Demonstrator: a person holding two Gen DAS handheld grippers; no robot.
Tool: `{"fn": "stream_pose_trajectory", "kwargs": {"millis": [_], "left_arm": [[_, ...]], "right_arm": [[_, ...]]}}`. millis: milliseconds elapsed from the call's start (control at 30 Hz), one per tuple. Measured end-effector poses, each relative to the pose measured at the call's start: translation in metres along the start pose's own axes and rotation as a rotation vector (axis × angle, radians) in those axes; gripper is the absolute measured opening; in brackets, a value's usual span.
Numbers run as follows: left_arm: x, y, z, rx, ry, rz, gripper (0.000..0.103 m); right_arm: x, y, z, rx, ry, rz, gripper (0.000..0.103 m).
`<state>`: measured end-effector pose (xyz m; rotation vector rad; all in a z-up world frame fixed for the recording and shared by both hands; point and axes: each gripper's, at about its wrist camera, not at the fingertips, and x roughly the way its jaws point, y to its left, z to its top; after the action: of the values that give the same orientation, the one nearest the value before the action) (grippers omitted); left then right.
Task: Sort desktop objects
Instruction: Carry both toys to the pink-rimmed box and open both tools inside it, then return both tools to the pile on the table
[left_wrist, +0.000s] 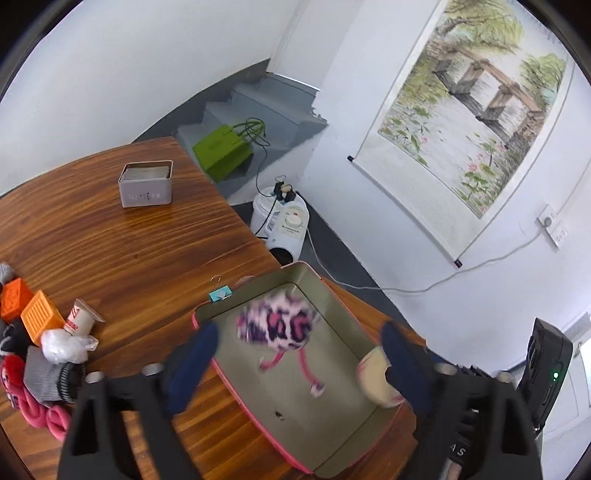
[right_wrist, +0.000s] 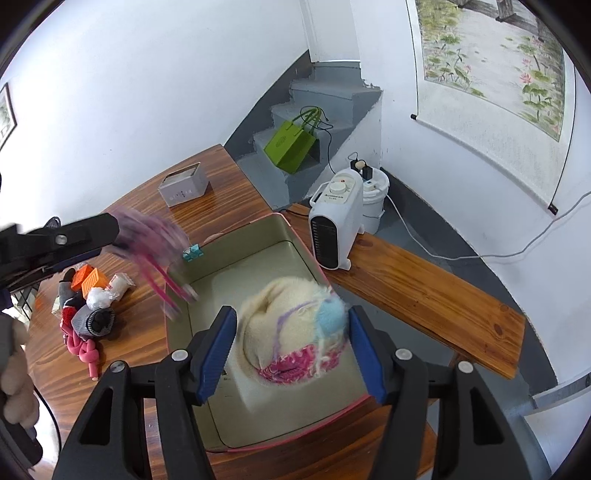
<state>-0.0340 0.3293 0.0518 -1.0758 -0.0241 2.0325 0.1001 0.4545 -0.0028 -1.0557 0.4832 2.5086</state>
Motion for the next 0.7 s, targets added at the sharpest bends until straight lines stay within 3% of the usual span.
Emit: {"fn": "stream_pose_trajectory", "kwargs": {"millis": [133, 333, 700], "left_arm": [[-0.002, 0.006, -0.007, -0.006, 0.009, 0.023, 0.093], [-0.014, 0.03, -0.018, -0.05, 0.016, 0.094, 0.093], [-0.052, 0.096, -0.055, -0.179, 0.007, 0.238, 0.093]], "right_arm": [[0.006, -0.003, 0.0, 0.013, 0.014, 0.0, 0.074], [0.014, -0.007, 0.001, 0.033, 0.035, 0.0, 0.074], [0.023, 0.033, -0.002, -0.034, 0.06, 0.064, 0.074]]}}
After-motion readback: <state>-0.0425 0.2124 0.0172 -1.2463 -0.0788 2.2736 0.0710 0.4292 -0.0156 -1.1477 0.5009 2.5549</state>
